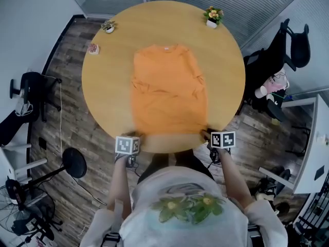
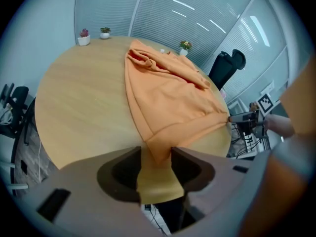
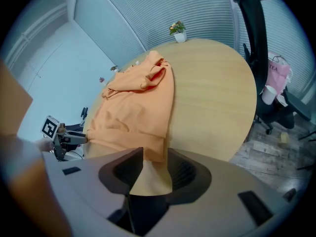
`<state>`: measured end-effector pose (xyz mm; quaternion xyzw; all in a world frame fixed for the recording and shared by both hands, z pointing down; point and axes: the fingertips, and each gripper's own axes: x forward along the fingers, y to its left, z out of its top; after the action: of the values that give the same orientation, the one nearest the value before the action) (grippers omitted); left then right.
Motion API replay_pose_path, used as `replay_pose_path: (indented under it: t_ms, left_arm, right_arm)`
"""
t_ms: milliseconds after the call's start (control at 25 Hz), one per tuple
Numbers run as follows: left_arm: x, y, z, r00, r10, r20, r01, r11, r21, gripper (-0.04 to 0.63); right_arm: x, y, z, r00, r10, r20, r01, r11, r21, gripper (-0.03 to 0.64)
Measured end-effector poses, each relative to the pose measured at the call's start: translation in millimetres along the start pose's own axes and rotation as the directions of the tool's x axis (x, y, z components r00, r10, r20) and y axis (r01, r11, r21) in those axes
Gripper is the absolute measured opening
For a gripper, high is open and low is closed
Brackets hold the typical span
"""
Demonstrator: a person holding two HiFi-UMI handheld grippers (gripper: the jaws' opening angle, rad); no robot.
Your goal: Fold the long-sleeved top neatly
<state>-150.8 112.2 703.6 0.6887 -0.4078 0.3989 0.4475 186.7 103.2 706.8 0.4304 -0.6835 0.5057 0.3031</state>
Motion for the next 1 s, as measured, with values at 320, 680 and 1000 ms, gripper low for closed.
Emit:
replay_pose_path:
  t_ms: [320, 680, 1000]
  left_arm:
    - [1, -3, -3, 0.999, 0.024, -0.022, -0.022, 0.996, 0.087, 0.115]
    - [-15, -8, 7, 1.000, 0.020, 0.004, -0.021, 0.989, 0.148, 0.025]
    - [-45, -5, 43, 0.992, 0.046, 0.116, -0.066, 0.982, 0.176, 0.023]
  right_arm:
    - [6, 3, -7, 1.000, -0.018, -0.014, 0.018, 1.000, -0.012, 0.062]
    - [-22, 14, 6, 0.999, 0.008, 0.034, -0.006, 0.997, -0.072, 0.043]
    - [-56, 34, 49, 0.987, 0.042, 0.156, -0.026, 0.994, -0.107, 0.043]
